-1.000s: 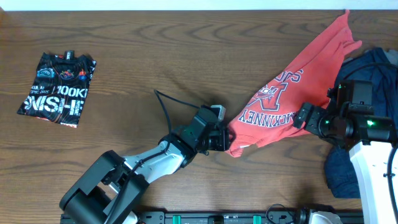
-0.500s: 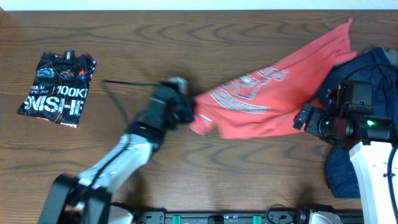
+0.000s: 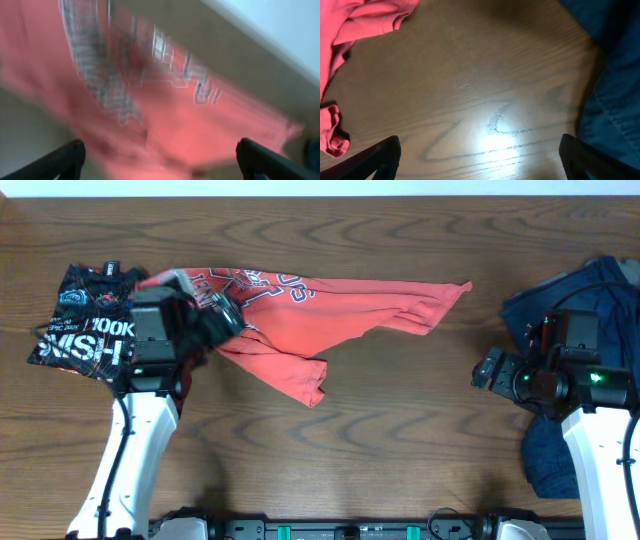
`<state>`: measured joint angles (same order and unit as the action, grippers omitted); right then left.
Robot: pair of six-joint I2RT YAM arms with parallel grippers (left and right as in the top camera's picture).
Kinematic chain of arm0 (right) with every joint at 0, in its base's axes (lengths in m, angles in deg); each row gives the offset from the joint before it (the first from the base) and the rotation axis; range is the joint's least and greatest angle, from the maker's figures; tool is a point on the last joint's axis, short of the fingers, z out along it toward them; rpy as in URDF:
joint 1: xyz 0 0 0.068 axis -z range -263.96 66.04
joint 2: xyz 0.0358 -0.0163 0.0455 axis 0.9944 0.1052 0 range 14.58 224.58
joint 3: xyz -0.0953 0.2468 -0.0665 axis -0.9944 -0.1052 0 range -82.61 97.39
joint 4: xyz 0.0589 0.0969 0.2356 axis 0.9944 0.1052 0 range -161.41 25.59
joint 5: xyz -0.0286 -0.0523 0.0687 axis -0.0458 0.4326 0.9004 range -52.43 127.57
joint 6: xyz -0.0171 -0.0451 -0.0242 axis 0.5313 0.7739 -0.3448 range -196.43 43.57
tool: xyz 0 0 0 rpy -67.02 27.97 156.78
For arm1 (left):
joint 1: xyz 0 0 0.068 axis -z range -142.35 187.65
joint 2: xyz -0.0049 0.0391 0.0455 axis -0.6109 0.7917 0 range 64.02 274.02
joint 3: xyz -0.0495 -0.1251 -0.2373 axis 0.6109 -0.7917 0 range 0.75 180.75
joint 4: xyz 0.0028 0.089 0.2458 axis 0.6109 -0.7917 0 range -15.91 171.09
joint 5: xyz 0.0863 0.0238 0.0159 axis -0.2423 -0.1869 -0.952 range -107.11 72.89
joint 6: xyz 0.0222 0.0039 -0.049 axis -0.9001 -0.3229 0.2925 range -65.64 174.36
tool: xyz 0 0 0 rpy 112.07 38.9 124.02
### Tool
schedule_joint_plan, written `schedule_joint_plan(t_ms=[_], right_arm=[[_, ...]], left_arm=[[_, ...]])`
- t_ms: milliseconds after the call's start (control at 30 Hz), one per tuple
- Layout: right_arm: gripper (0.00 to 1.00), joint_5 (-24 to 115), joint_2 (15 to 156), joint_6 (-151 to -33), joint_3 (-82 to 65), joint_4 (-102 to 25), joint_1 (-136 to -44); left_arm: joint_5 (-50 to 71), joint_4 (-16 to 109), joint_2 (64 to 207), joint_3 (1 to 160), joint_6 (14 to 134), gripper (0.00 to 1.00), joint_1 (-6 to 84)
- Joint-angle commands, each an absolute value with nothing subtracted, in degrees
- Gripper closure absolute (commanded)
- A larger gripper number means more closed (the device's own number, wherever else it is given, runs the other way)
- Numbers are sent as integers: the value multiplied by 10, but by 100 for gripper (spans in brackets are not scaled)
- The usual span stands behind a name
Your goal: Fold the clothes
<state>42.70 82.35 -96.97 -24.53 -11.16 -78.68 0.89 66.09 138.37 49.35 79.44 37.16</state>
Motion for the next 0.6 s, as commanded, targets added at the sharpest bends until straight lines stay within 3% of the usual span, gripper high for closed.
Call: schedule_joint_plan(t_ms=[0,200,500,533,567], right_arm=[[1,420,824,-965,-237,-112,-784],[1,421,824,-965,-237,-112,-784],[1,421,824,-965,-237,-105,-784],[1,421,824,-965,-237,-104,-784],[1,421,824,-965,-237,-105,-784]], left_arm=[[32,601,1398,479,786,2,410],[-3,592,1458,456,844,2,472],[-13,700,1580,456,873,2,525],[-13,703,1588,456,873,5,529],[-13,703,1591,456,873,21,530]])
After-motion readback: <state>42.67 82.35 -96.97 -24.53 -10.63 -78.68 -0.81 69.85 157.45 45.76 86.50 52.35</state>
